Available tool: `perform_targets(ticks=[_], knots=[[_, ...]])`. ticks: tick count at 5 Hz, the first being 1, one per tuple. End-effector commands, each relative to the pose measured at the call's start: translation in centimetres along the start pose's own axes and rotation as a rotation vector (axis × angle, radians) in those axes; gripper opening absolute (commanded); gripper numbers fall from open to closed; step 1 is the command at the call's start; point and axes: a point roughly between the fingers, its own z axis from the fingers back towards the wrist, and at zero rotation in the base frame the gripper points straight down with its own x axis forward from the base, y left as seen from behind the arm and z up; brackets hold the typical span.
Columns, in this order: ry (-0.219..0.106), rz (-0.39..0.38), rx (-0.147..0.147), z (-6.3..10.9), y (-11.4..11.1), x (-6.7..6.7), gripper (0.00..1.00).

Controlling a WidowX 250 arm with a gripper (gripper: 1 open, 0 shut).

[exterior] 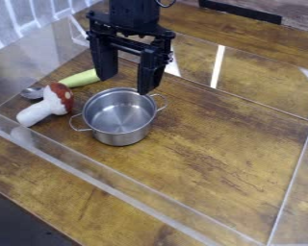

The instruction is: Move the green spoon to the right

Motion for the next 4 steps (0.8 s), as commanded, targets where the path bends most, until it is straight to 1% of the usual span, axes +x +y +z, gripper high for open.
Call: perform_targets(ticks=[1, 2, 3, 4], knots=[[0.035, -0.032, 0.005, -2.0, 0.7, 0.6, 1.0], [0.016, -0.075, 0.042, -3.1, 4.3, 1.9, 1.0], [-0.034, -0.145, 0.069, -2.1, 8.0, 2.4, 1.0], [-0.073, -0.193, 0.088, -1.2, 10.5, 2.8, 1.0]])
